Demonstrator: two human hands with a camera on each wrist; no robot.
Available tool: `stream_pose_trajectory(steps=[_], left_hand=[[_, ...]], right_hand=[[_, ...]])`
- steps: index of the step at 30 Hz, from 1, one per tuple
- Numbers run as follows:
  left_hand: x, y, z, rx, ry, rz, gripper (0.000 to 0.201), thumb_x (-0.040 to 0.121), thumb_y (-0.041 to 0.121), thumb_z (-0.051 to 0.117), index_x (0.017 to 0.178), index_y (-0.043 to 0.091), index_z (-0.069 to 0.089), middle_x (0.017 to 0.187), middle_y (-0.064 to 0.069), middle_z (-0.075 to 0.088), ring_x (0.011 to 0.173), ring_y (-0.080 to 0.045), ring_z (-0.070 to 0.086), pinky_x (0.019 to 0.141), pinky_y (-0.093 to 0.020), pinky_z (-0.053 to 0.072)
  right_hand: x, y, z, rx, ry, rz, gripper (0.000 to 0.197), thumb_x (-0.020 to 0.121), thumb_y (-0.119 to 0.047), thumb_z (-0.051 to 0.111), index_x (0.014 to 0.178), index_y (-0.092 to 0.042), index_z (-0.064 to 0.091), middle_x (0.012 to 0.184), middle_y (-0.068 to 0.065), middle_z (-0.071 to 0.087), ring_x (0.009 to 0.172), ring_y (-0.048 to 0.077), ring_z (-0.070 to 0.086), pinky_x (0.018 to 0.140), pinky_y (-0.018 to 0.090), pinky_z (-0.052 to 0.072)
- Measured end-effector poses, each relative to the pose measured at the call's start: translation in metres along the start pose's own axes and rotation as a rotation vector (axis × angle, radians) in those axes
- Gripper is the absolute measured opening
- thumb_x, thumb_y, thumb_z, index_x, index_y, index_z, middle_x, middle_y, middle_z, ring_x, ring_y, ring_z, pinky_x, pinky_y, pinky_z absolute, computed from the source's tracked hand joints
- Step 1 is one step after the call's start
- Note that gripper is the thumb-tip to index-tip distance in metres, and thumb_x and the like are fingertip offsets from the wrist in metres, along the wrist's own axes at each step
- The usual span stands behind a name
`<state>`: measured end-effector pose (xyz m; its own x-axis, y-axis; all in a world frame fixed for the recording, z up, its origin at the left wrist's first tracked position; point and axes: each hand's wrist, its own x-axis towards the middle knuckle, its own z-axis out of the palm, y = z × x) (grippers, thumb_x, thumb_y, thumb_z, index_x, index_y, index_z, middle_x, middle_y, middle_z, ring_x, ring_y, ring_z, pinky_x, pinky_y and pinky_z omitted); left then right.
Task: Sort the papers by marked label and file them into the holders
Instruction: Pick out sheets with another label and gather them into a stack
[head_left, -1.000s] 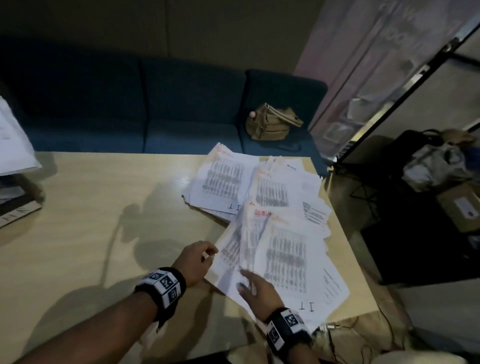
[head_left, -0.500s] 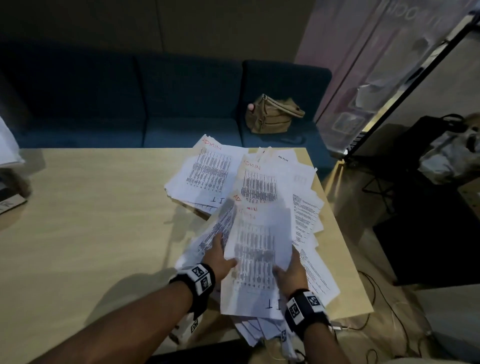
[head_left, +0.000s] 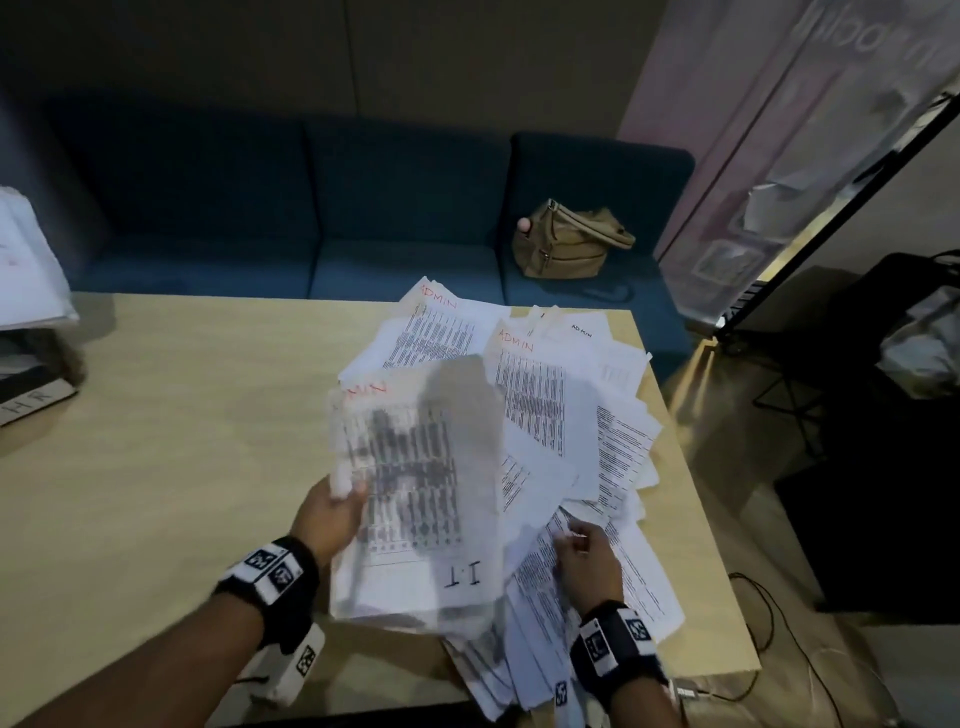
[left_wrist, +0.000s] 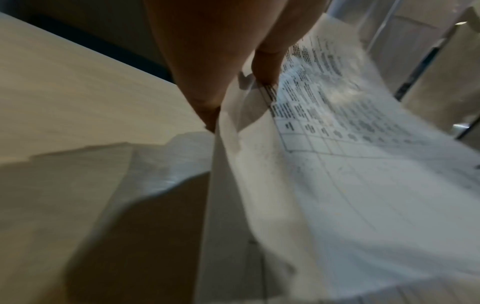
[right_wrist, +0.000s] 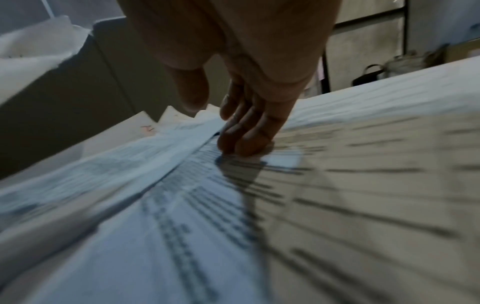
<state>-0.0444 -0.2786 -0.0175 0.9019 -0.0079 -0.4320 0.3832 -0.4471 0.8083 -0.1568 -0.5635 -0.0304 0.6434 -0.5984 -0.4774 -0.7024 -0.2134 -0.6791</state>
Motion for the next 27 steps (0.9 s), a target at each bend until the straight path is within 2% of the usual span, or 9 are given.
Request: stream_pose_trajectory(steps=[4, 7, 9, 11, 14, 17, 19, 23, 27], left_hand=[[0.008, -0.027, -0.038, -0.02, 0.145, -0.155, 0.026, 0.096, 0.03, 0.05, 0.102, 0.006, 0.057, 0.077, -0.016, 0.065, 0.068, -0.029, 0.06, 0.068, -0.039, 0.05], [0.009, -0.04, -0.049, 0.109, 0.049, -0.18, 0.015, 0.094, 0.015, 0.052, 0.098, 0.004, 0.061, 0.085, -0.017, 0.066, 0.071, -0.026, 0.059, 0.072, -0.036, 0.049], [0.008, -0.044, -0.047, 0.19, -0.004, -0.176, 0.011, 0.094, 0.012, 0.05, 0.098, 0.008, 0.06, 0.09, -0.015, 0.067, 0.078, -0.028, 0.061, 0.073, -0.036, 0.048], [0.006, -0.044, -0.044, 0.219, -0.01, -0.166, 0.013, 0.094, 0.012, 0.05, 0.105, 0.012, 0.056, 0.093, -0.013, 0.066, 0.083, -0.03, 0.062, 0.071, -0.032, 0.047], [0.005, -0.042, -0.041, 0.206, -0.042, -0.141, 0.029, 0.094, 0.005, 0.047, 0.12, 0.015, 0.052, 0.094, -0.012, 0.064, 0.074, -0.021, 0.058, 0.059, -0.024, 0.042], [0.008, -0.042, -0.047, 0.129, -0.03, -0.167, 0.043, 0.094, 0.002, 0.045, 0.132, 0.02, 0.047, 0.101, -0.012, 0.064, 0.077, -0.021, 0.058, 0.058, -0.023, 0.042], [0.01, -0.043, -0.053, 0.072, -0.024, -0.203, 0.046, 0.093, 0.002, 0.047, 0.135, 0.021, 0.045, 0.103, -0.011, 0.064, 0.079, -0.022, 0.059, 0.058, -0.023, 0.043], [0.011, -0.043, -0.055, -0.075, 0.022, -0.251, 0.031, 0.089, 0.007, 0.055, 0.119, 0.017, 0.057, 0.097, -0.005, 0.067, 0.085, -0.024, 0.059, 0.069, -0.029, 0.045], [0.012, -0.043, -0.05, -0.137, 0.106, -0.262, 0.015, 0.089, 0.029, 0.063, 0.098, 0.017, 0.059, 0.091, -0.006, 0.066, 0.082, -0.025, 0.06, 0.076, -0.033, 0.047]], right_hand=[[-0.005, -0.026, 0.034, -0.045, -0.12, 0.031, 0.072, 0.084, -0.024, 0.07, 0.139, -0.008, 0.027, 0.089, 0.001, 0.06, 0.1, 0.026, 0.061, 0.089, 0.033, 0.044], [-0.007, -0.038, 0.059, 0.017, -0.071, 0.091, 0.095, 0.076, -0.022, 0.077, 0.145, -0.005, 0.013, 0.112, 0.016, 0.063, 0.113, 0.033, 0.059, 0.093, 0.038, 0.046], [-0.008, -0.042, 0.07, 0.012, -0.046, 0.118, 0.092, 0.075, -0.025, 0.078, 0.142, -0.003, 0.02, 0.128, 0.021, 0.056, 0.117, 0.036, 0.056, 0.094, 0.038, 0.047], [-0.01, -0.045, 0.078, -0.007, -0.081, 0.107, 0.074, 0.08, -0.024, 0.074, 0.137, -0.001, 0.033, 0.129, 0.02, 0.056, 0.116, 0.034, 0.056, 0.095, 0.037, 0.047], [-0.011, -0.051, 0.079, -0.066, -0.102, 0.02, 0.042, 0.088, -0.023, 0.063, 0.122, 0.0, 0.053, 0.122, 0.017, 0.062, 0.107, 0.03, 0.06, 0.09, 0.034, 0.05], [-0.001, -0.077, 0.052, -0.064, -0.019, -0.144, 0.027, 0.091, -0.021, 0.06, 0.109, -0.002, 0.06, 0.107, 0.013, 0.067, 0.084, 0.021, 0.056, 0.074, 0.024, 0.042], [0.02, -0.097, 0.025, -0.076, 0.082, -0.189, 0.023, 0.091, -0.021, 0.06, 0.103, -0.002, 0.063, 0.1, 0.015, 0.068, 0.08, 0.021, 0.055, 0.072, 0.023, 0.038], [0.096, -0.12, -0.012, -0.245, 0.214, -0.116, 0.027, 0.092, -0.02, 0.053, 0.101, 0.004, 0.063, 0.101, 0.026, 0.065, 0.096, 0.042, 0.06, 0.08, 0.039, 0.047], [0.143, -0.111, -0.011, -0.413, 0.202, 0.003, 0.042, 0.088, -0.028, 0.056, 0.114, 0.006, 0.057, 0.116, 0.031, 0.058, 0.106, 0.043, 0.057, 0.089, 0.042, 0.048]])
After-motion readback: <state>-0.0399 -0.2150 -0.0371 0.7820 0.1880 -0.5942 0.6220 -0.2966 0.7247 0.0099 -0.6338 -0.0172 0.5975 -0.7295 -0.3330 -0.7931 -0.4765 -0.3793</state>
